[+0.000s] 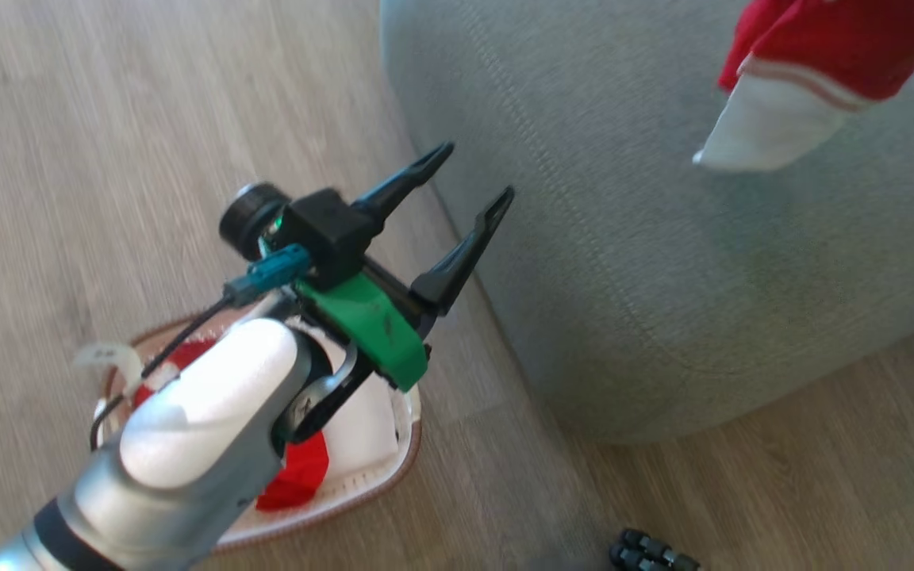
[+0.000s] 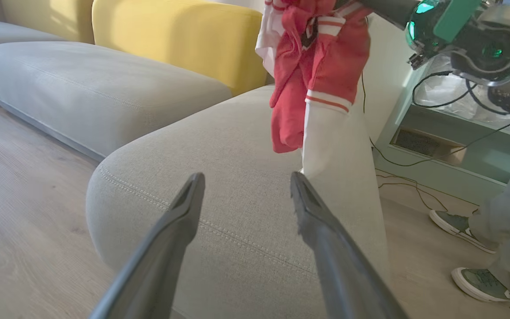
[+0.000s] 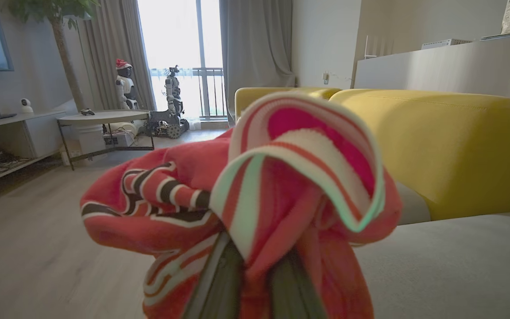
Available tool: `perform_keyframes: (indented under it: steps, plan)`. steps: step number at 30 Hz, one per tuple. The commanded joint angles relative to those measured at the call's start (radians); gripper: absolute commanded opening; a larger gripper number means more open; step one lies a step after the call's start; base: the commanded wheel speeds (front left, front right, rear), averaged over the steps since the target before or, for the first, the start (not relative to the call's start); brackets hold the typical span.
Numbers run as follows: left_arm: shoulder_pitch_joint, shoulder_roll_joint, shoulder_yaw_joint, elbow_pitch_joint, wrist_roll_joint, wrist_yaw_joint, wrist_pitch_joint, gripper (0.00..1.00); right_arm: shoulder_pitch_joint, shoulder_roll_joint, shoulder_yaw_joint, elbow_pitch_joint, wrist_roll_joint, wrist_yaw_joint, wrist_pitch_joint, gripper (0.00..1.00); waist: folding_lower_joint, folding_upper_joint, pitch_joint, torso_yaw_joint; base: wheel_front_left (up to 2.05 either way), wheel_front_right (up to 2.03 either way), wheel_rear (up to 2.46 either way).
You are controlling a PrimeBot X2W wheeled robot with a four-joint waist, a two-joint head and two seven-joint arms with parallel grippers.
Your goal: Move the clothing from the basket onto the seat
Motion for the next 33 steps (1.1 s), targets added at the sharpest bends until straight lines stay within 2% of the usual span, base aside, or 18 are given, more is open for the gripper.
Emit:
perform_keyframes:
  steps: [1, 9, 16, 23, 33]
  plan:
    - [-0.064, 0.021, 0.033, -0.043, 0.014, -0.002, 0.009, 1.00, -0.054, -0.050, 0.004, 0.009, 0.013, 0.000, -0.012, 0.00, -0.0001, 0.0000, 0.071, 0.044, 0.00, 0.00, 0.00]
    - [-0.128, 0.029, 0.035, -0.060, 0.032, -0.008, 0.030, 1.00, -0.231, -0.149, 0.002, 0.218, 0.064, 0.000, -0.070, 0.00, -0.0001, 0.0000, 0.188, 0.109, 0.00, 0.00, 0.00]
    - [-0.155, 0.028, 0.036, -0.062, 0.039, -0.010, 0.029, 1.00, -0.313, -0.181, 0.053, 0.348, 0.076, 0.000, -0.066, 0.00, -0.0001, 0.0000, 0.242, 0.141, 0.00, 0.00, 0.00]
    - [-0.160, 0.018, 0.037, -0.045, 0.035, -0.010, 0.009, 1.00, -0.334, -0.176, 0.133, 0.507, 0.087, 0.000, 0.027, 0.00, -0.0001, 0.0000, 0.250, 0.164, 0.00, 0.00, 0.00]
    - [-0.151, 0.020, 0.041, -0.024, 0.021, -0.007, -0.011, 1.00, -0.352, -0.164, 0.200, 0.689, 0.125, 0.000, 0.251, 0.00, -0.0001, 0.0000, 0.227, 0.176, 0.00, 0.00, 0.00]
